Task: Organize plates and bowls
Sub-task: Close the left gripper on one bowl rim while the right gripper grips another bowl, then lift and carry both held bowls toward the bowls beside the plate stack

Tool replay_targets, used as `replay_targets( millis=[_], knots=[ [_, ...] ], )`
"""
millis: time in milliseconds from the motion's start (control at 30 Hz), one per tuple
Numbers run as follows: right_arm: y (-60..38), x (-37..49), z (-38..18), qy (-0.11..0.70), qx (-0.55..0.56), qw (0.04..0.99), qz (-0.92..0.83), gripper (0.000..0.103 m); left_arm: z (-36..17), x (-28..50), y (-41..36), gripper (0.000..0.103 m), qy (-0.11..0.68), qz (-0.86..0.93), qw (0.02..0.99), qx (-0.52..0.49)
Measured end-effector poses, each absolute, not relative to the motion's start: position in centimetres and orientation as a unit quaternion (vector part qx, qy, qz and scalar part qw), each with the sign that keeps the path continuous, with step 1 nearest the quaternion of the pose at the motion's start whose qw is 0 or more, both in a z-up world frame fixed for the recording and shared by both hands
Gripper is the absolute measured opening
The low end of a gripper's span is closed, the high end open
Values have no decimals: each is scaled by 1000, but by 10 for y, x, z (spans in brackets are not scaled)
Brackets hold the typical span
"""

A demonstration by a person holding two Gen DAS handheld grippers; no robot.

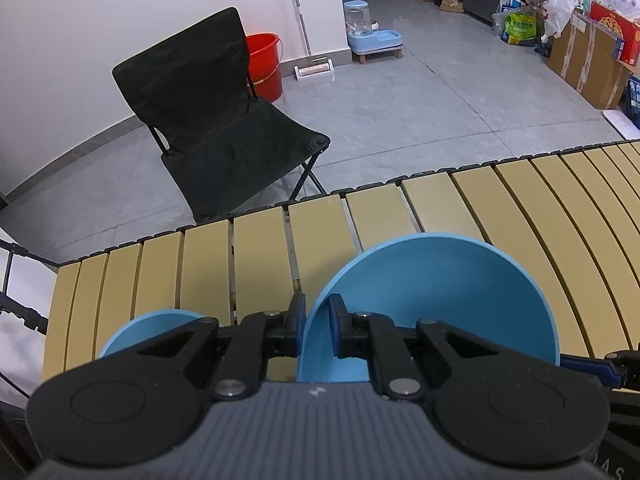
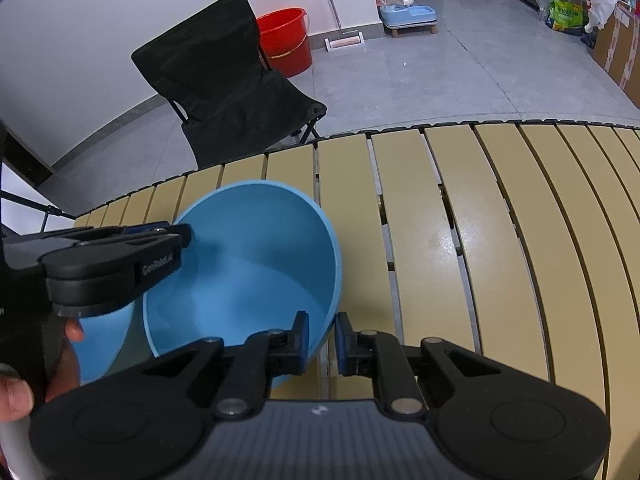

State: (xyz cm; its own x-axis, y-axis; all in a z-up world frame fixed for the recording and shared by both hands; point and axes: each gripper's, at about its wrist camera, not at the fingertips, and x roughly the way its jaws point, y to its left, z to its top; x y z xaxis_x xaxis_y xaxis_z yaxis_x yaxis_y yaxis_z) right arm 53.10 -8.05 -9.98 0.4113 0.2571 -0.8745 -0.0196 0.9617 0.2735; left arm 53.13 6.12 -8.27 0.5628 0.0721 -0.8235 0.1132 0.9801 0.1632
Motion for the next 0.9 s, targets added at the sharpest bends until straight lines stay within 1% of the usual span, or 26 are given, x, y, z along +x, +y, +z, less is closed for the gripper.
replay_targets(
  millis=[600, 900],
  knots=[
    [-93, 517, -85, 525, 115, 840, 75, 11, -65, 516, 54, 13, 456, -11, 884, 98],
    [-109, 504, -74, 515, 119, 847, 62, 10, -50, 496, 34, 13, 447, -14, 889, 99]
  ],
)
